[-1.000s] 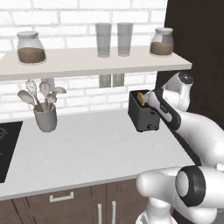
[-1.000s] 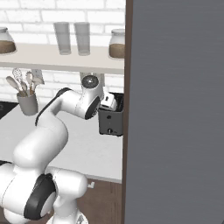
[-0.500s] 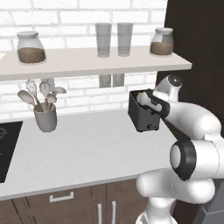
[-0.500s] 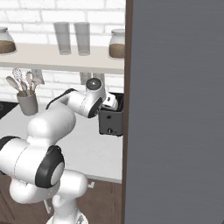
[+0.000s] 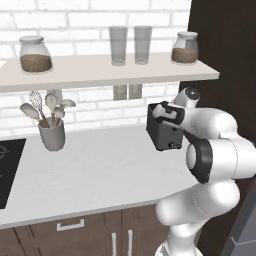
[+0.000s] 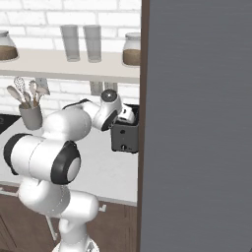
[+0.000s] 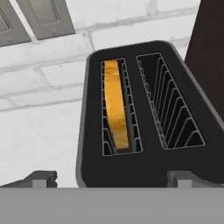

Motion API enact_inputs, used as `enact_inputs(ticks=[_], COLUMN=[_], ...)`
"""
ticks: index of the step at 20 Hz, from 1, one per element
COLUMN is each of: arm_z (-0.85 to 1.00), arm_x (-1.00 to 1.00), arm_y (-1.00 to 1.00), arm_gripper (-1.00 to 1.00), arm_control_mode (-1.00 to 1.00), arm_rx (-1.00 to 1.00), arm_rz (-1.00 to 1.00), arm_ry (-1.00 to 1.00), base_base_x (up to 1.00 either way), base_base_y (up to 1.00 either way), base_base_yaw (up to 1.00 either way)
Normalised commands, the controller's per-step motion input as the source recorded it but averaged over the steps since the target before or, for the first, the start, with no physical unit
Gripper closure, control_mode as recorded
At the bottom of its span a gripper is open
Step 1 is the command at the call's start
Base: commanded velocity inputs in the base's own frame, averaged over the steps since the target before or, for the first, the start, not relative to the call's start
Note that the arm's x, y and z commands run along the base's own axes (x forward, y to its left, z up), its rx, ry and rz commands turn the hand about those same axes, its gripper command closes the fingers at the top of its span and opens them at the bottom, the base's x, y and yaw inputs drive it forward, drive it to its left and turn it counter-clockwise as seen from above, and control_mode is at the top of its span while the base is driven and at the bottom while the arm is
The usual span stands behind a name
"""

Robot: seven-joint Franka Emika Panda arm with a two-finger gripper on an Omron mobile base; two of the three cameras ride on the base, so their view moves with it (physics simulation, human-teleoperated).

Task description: Start the toaster. Once the lever pops up, take the bread to the plate on the dining counter.

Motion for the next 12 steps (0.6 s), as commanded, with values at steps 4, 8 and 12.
enact_inputs(ticks=[4,8,12], arm_z=[-0.23,-0.16,-0.10], arm_x=[0.11,0.18,0.33], arm_y=[0.00,0.00,0.00], arm_gripper=[-1.00,-1.00,-1.00], arm_control_mode=[-1.00,-1.00,-1.00], arm_rx=[0.00,0.00,0.00], arm_rz=[0.00,0.00,0.00], arm_ry=[0.00,0.00,0.00], base_base_x=[0.00,0.00,0.00], base_base_y=[0.00,0.00,0.00], base_base_yaw=[0.00,0.00,0.00])
